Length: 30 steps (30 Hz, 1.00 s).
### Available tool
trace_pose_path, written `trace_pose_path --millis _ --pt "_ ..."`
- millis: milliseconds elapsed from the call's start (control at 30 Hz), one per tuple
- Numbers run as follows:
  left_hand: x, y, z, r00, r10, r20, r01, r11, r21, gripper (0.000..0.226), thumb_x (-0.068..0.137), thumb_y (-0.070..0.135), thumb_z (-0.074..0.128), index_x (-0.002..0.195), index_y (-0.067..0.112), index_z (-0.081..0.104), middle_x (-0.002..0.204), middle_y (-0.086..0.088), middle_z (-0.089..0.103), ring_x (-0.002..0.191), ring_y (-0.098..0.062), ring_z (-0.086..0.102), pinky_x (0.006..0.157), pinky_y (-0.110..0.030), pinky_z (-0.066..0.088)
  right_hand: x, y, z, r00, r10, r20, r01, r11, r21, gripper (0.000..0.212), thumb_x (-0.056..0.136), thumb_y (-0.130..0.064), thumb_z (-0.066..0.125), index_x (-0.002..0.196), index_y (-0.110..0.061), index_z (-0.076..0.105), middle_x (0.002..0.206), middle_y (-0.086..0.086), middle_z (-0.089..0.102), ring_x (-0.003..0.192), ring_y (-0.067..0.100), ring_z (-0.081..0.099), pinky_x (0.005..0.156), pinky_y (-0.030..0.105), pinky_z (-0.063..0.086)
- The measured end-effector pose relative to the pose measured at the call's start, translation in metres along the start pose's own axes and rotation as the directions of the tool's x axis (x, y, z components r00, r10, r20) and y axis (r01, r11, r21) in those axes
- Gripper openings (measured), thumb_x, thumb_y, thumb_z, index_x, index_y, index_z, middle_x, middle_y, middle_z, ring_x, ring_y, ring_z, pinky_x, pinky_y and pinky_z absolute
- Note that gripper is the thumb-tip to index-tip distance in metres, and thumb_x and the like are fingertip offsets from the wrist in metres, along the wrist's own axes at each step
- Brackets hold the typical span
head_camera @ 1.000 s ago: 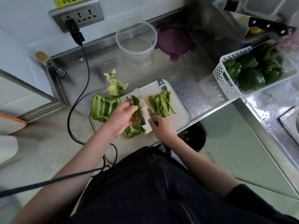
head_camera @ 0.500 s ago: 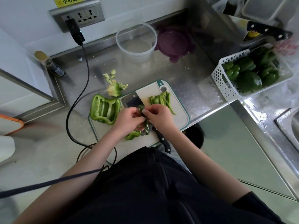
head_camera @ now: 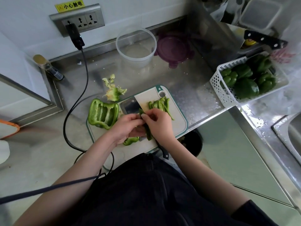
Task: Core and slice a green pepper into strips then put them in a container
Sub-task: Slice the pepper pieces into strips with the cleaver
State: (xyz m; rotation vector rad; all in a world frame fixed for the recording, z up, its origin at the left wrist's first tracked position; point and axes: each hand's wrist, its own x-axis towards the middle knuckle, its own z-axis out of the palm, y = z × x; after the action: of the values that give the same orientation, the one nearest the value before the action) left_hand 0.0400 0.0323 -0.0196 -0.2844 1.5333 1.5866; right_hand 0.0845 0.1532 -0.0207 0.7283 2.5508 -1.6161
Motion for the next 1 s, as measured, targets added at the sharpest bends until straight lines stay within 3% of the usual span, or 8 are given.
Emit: trace_pose_path --millis 100,200,433,600,667,800,867,1000 --pt "0.0 0.0 -0.004 0.999 0.012 0.047 -0.007 0.995 -0.1 0.016 0.093 0.008 0.054 0.105 0.001 0.061 0.083 -0.012 0.069 0.064 -0.015 0.069 0.054 -0.025 0.056 0.007 0.001 -0.005 0.968 0.225 0.11 -0.247 0.928 0.278 0.013 0.088 -0.021 0.067 0.08 -0.011 0.067 0.068 -0.001 0.063 0.058 0.01 0.057 0.055 0.021 0.048" --pt "-0.001 0.0 -0.006 0.996 0.036 0.083 -0.022 0.986 -0.165 0.02 0.092 0.009 0.053 0.108 -0.002 0.059 0.082 -0.014 0.07 0.066 -0.016 0.069 0.054 -0.024 0.056 0.012 0.0 -0.008 0.91 0.281 0.305 -0.41 0.717 0.564 0.011 0.089 -0.01 0.064 0.083 -0.001 0.063 0.064 0.011 0.061 0.047 0.018 0.057 0.05 0.028 0.053" --pt "-0.008 -0.001 -0.003 0.993 0.068 0.1 -0.051 0.986 -0.16 0.012 0.093 0.012 0.052 0.095 0.005 0.062 0.079 -0.011 0.071 0.068 -0.017 0.069 0.063 -0.029 0.059 0.025 0.002 -0.019 0.757 0.211 0.618 -0.609 0.569 0.553 0.021 0.097 -0.008 0.047 0.079 -0.003 0.057 0.062 0.008 0.057 0.048 0.014 0.053 0.054 0.026 0.049" --pt "-0.011 0.0 0.011 0.945 0.239 -0.222 -0.19 0.957 0.221 0.017 0.097 0.019 0.05 0.086 0.014 0.061 0.081 -0.005 0.064 0.077 -0.02 0.063 0.072 -0.031 0.055 0.022 -0.002 -0.019 0.826 0.12 0.551 -0.386 0.833 0.397 0.015 0.096 -0.011 0.054 0.098 0.004 0.057 0.071 0.009 0.056 0.06 0.014 0.057 0.062 0.023 0.051" --pt "-0.01 -0.002 0.016 0.861 0.465 -0.207 -0.295 0.787 0.542 0.019 0.098 0.016 0.045 0.084 0.007 0.054 0.073 -0.002 0.056 0.069 -0.017 0.056 0.055 -0.016 0.045 0.022 -0.004 -0.017 0.912 0.068 0.405 -0.203 0.932 0.301 0.007 0.093 -0.008 0.058 0.088 -0.004 0.054 0.068 0.005 0.052 0.057 0.011 0.052 0.06 0.025 0.048" --pt "-0.006 -0.005 0.025 0.751 0.645 -0.142 -0.316 0.54 0.78 0.03 0.099 0.014 0.04 0.071 0.021 0.034 0.064 0.007 0.039 0.058 -0.011 0.042 0.056 -0.029 0.027 0.028 -0.003 -0.021 0.958 -0.024 0.286 -0.026 0.985 0.168 0.025 0.091 -0.009 0.059 0.07 -0.019 0.048 0.063 -0.003 0.049 0.062 0.016 0.05 0.065 0.039 0.045" --pt "-0.005 -0.003 0.037 0.748 0.634 -0.194 -0.297 0.583 0.756 0.033 0.1 0.014 0.037 0.069 0.024 0.03 0.065 0.007 0.038 0.058 -0.006 0.04 0.055 -0.029 0.024 0.029 -0.005 -0.028 0.963 -0.085 0.255 0.066 0.994 0.084 0.027 0.09 -0.011 0.06 0.069 -0.022 0.047 0.063 -0.005 0.05 0.065 0.018 0.051 0.065 0.038 0.046" --pt "-0.007 0.005 0.058 0.798 0.483 -0.362 -0.35 0.859 0.374 0.032 0.102 0.016 0.037 0.07 0.02 0.041 0.067 0.004 0.045 0.065 -0.008 0.045 0.063 -0.023 0.038 0.038 -0.011 -0.043 0.956 -0.092 0.278 0.064 0.992 0.108 0.023 0.091 -0.011 0.061 0.072 -0.017 0.051 0.064 -0.007 0.051 0.064 0.012 0.051 0.066 0.03 0.045"
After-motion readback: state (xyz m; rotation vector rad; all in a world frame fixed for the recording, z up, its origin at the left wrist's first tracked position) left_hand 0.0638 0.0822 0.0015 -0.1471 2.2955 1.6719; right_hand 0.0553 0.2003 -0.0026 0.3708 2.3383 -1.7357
